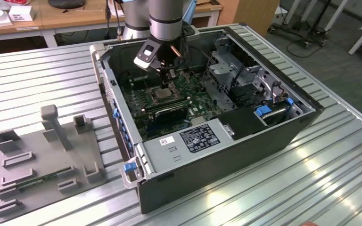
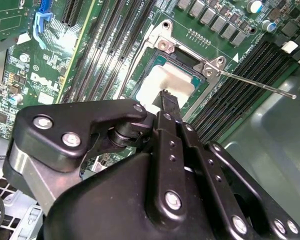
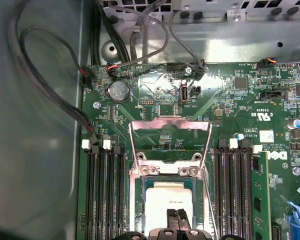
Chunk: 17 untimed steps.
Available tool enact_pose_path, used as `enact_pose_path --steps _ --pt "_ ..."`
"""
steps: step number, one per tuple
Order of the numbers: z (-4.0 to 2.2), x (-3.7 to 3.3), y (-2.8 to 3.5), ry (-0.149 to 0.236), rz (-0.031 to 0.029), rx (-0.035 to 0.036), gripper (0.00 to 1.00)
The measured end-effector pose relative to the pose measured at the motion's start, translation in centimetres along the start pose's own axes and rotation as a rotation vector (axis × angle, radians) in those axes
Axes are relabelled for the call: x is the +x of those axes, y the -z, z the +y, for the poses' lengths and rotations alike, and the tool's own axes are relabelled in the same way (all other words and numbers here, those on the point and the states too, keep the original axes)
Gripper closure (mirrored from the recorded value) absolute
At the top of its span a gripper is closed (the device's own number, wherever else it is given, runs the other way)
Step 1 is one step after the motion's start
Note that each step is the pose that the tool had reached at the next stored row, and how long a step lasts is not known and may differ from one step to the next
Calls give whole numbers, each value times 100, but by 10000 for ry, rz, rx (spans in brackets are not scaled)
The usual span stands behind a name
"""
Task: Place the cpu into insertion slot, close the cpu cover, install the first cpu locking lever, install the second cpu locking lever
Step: 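Place the cpu into insertion slot, then close the cpu cover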
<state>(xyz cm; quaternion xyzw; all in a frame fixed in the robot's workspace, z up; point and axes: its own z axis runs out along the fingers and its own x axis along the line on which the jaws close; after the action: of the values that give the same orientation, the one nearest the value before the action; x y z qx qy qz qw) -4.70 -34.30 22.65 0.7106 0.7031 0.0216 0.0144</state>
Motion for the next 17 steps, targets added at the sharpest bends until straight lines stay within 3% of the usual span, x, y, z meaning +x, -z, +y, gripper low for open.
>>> enact_pose_path --steps 4,17 --pt "-1 0 -28 1 0 0 89" --pt "-2 0 -31 0 0 0 89"
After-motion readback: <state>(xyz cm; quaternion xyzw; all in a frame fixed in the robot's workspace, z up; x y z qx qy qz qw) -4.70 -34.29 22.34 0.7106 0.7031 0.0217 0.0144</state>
